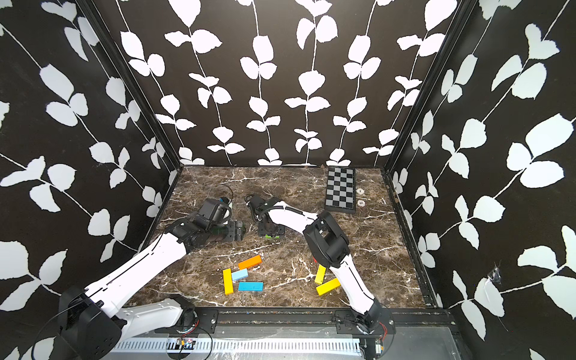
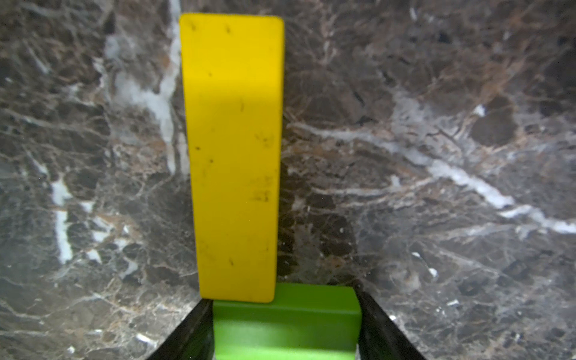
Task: Assemble the letter h with building blocks
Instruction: Assemble the building block at the center of the board.
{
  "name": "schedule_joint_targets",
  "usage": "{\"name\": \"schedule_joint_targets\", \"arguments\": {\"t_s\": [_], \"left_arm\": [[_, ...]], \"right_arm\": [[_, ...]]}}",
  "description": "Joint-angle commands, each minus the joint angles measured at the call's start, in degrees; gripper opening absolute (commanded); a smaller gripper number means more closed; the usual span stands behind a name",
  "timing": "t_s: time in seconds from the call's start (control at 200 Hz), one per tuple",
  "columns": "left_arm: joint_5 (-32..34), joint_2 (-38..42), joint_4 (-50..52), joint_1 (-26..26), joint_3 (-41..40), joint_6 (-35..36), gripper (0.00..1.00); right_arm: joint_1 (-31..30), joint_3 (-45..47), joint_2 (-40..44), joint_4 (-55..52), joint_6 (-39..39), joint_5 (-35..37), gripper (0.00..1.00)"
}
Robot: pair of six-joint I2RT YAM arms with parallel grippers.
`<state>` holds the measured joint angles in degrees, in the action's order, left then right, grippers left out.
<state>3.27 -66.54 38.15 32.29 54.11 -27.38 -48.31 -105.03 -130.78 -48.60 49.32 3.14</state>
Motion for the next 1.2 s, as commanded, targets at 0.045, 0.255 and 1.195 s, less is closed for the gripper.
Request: {"name": "schedule_joint_targets", "arguments": {"t_s": [0.045,0.255,1.195], "left_arm": [[-0.8,1.3,-0.8,-0.3,-1.3,0.5,0.88],[-0.8,1.7,-0.7,-0.3,-1.6,0.8,0.87],[-1.7,2.6,-1.4,-0.3,-2.4,1.1,0.92]], "right_arm": [[0.2,0.9,-4.6,-0.2,1.6,-1.8,0.64],[-0.5,0.5,-5.0,0.2,2.4,-2.8,0.61],[-1.3,-3.0,-7.7,-2.7,4.2,-3.0,0.66]]}}
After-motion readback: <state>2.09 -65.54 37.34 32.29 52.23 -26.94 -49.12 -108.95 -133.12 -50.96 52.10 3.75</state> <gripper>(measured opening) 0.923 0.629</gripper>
